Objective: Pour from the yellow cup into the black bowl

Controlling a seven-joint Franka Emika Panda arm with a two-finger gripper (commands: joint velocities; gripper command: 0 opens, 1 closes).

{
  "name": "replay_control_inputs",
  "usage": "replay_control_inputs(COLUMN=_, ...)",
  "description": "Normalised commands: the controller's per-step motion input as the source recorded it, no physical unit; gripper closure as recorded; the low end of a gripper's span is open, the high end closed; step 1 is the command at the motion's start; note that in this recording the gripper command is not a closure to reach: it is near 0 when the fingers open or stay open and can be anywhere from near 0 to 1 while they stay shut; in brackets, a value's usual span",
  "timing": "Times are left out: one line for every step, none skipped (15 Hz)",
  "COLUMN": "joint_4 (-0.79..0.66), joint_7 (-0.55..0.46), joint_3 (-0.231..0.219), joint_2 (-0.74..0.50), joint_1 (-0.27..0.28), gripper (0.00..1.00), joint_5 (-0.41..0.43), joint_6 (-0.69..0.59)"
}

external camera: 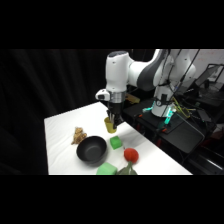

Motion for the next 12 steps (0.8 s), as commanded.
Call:
replay_control_inputs(joint_4=0.21, joint_7=-0.18, joint_3=0.120, joint_2=-0.02, joint_1=0.047, gripper=0.13, joint_5=0.163, joint_6=-0.26)
replay_control_inputs(joint_4=0.24, joint_7=-0.21, joint_3=0.119, joint_2=0.01, joint_1=0.050, gripper=0.13, joint_5=0.194, joint_6=-0.27)
replay_control_inputs(joint_4=0.30, joint_7=-0.24, joint_3=0.122, joint_2=0.06, joint_1=0.061, gripper=0.13, joint_5=0.217, joint_6=-0.28)
replay_control_inputs(joint_4=0.35, joint_7=-0.31, joint_3=0.121, joint_2=0.11, joint_1=0.059, gripper=0.13, joint_5=0.272, joint_6=-0.32)
replay_control_inputs(joint_4=0.44, joint_7=-0.43, joint_3=0.133, joint_2=0.17, joint_1=0.056, gripper=0.14, joint_5=0.375, joint_6=-0.39)
replay_control_inputs(joint_4=0.51, joint_7=-0.56, joint_3=0.137, joint_2=0.22, joint_1=0.040, gripper=0.14, joint_5=0.464, joint_6=-0.46)
replay_control_inputs(joint_4=0.58, joint_7=-0.65, joint_3=0.131, joint_2=0.27, joint_1=0.014, gripper=0.13, joint_5=0.518, joint_6=-0.51)
replay_control_inputs(joint_4=0.69, joint_7=-0.73, joint_3=0.119, joint_2=0.34, joint_1=-0.022, gripper=0.14, joint_5=0.544, joint_6=-0.58)
replay_control_inputs(joint_4=0.76, joint_7=-0.78, joint_3=0.098, joint_2=0.39, joint_1=-0.063, gripper=0.14, joint_5=0.528, joint_6=-0.65)
replay_control_inputs(joint_4=0.88, joint_7=-0.81, joint_3=0.075, joint_2=0.48, joint_1=-0.116, gripper=0.14, joint_5=0.507, joint_6=-0.74)
replay_control_inputs(joint_4=0.94, joint_7=-0.78, joint_3=0.057, joint_2=0.52, joint_1=-0.159, gripper=0.14, joint_5=0.435, joint_6=-0.80)
replay_control_inputs(joint_4=1.00, joint_7=-0.75, joint_3=0.044, joint_2=0.58, joint_1=-0.201, gripper=0.14, joint_5=0.356, joint_6=-0.85)
